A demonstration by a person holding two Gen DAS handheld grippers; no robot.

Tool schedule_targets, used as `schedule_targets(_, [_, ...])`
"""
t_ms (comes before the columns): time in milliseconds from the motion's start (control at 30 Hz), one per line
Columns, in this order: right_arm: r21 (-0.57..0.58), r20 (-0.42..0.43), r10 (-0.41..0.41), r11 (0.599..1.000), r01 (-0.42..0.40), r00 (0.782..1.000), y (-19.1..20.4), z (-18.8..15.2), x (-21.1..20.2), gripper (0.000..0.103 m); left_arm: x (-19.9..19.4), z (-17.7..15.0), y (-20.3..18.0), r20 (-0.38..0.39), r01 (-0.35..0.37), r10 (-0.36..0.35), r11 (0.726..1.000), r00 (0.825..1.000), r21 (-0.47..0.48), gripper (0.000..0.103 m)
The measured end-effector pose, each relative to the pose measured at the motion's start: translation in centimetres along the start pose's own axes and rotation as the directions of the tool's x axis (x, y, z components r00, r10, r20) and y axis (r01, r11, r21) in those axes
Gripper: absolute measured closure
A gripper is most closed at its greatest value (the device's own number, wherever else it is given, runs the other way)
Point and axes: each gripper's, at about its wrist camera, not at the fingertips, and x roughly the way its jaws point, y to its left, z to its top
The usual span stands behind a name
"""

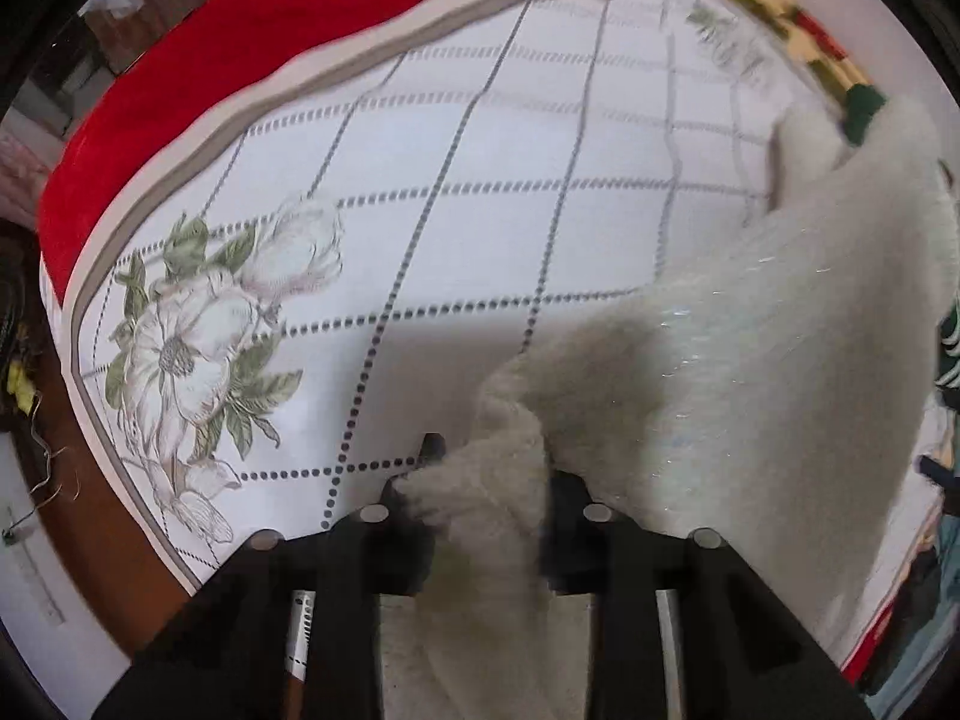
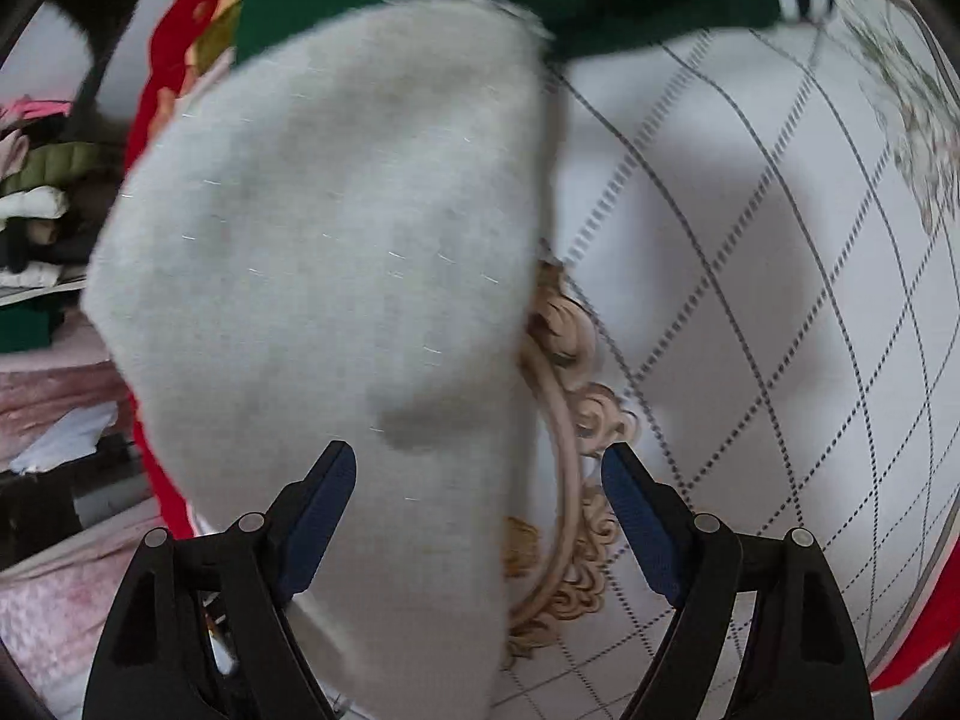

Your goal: Fold large clothes

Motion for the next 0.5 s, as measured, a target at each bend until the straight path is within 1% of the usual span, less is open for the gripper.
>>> schedule_targets(33, [0.004,-0.004,0.006,1.000,-0.006,1.000,-0.3,-0.3,0.4,0.017,-0.7,-0.2,0.1,0.017,0.012,-0.012,1.000,1.000,0.004,0.085])
schedule_targets(133, [0.008,-0.018,0.027,1.000,-0.027,0.999,-0.2,-1.1,1.6,0.017,-3.9,-1.3,1.2,0.070,0.024,-0.024,1.000,0.997,-0.002,0.086])
schedule_targets(233, [-0.006,-0.020,0.036,0.999,-0.036,0.999,0.4,-1.3,2.5,0.017,-6.7,-2.4,2.5,0.089,0.033,-0.031,0.999,0.996,-0.024,0.086])
schedule_targets(267, [-0.017,-0.014,0.034,0.999,-0.035,0.999,0.7,-1.4,2.5,0.017,-6.9,-2.7,2.6,0.087,0.029,-0.027,0.999,0.996,-0.027,0.086])
schedule_targets(333, [-0.038,0.004,0.028,0.999,-0.028,1.000,1.8,-1.0,3.0,0.017,-6.0,-3.3,3.2,0.068,-0.006,0.008,0.999,0.998,-0.031,0.086])
schedule_targets(400, [-0.055,0.030,0.023,0.998,-0.021,0.999,2.3,-0.6,3.1,0.017,-3.7,-3.4,3.8,0.030,-0.026,0.028,0.998,0.999,-0.060,0.086])
schedule_targets(500, [-0.062,0.053,0.049,0.997,-0.045,0.997,2.4,0.4,4.0,0.017,-0.5,-3.3,4.3,-0.011,-0.044,0.044,0.996,0.999,-0.080,0.085])
